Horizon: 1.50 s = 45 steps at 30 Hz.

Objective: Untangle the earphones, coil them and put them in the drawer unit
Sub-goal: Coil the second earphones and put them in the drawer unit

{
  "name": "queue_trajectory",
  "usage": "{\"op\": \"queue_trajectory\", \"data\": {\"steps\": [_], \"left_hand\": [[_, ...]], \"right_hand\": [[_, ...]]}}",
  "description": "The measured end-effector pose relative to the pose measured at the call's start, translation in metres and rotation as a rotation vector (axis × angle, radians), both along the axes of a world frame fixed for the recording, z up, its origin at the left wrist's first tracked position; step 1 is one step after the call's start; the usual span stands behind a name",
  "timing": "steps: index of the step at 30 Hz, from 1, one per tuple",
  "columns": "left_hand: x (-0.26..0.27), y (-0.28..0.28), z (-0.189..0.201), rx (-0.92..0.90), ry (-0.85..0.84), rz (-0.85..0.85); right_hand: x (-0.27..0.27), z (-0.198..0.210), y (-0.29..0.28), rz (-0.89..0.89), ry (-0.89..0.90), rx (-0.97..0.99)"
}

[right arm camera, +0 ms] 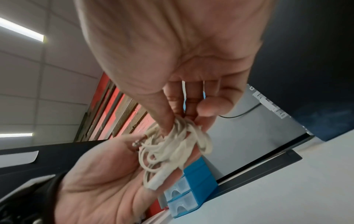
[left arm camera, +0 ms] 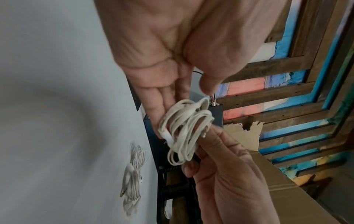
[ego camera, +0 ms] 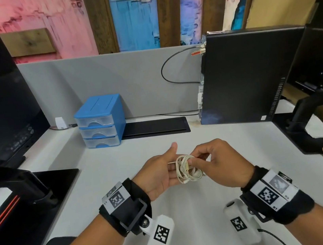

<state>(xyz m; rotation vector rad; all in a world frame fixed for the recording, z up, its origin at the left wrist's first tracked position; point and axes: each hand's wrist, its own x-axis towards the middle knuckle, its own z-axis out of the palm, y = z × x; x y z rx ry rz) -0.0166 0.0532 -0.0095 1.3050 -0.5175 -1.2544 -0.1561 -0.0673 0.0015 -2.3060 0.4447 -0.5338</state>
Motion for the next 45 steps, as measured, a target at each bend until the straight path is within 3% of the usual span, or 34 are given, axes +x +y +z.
{"op": "queue_trajectory", "data": {"steps": [4, 12, 23, 27, 31, 36, 45], "left_hand": [[-0.002, 0.004, -0.003, -0.141, -0.116, -0.146], [-0.006, 0.0, -0.017, -0.19, -0.455, -0.063], [-0.002, -0.001, -0.012, -0.141, -0.352, -0.022], [-0.001, 0.001, -0.009, -0.114, -0.224, 0.007], [0.002, 0.004, -0.004, -0.057, -0.207, -0.011], [0.002, 0.004, -0.003, -0.109, -0.043, 0.024], [0.001, 0.002, 0.0, -0.094, -0.069, 0.103]], "right_hand": [[0.0, -0.002, 0.002, -0.04, 0.016, -0.035], [0.002, -0.003, 0.007, -0.083, 0.005, -0.052], [0.005, -0.009, 0.006, -0.171, -0.02, -0.066], [0.006, -0.01, 0.006, -0.177, -0.037, -0.039], [0.006, -0.011, 0.005, -0.185, -0.056, -0.032], [0.006, -0.009, 0.005, -0.219, -0.074, -0.084], [0.007, -0.014, 0.011, -0.276, -0.086, -0.273]]}}
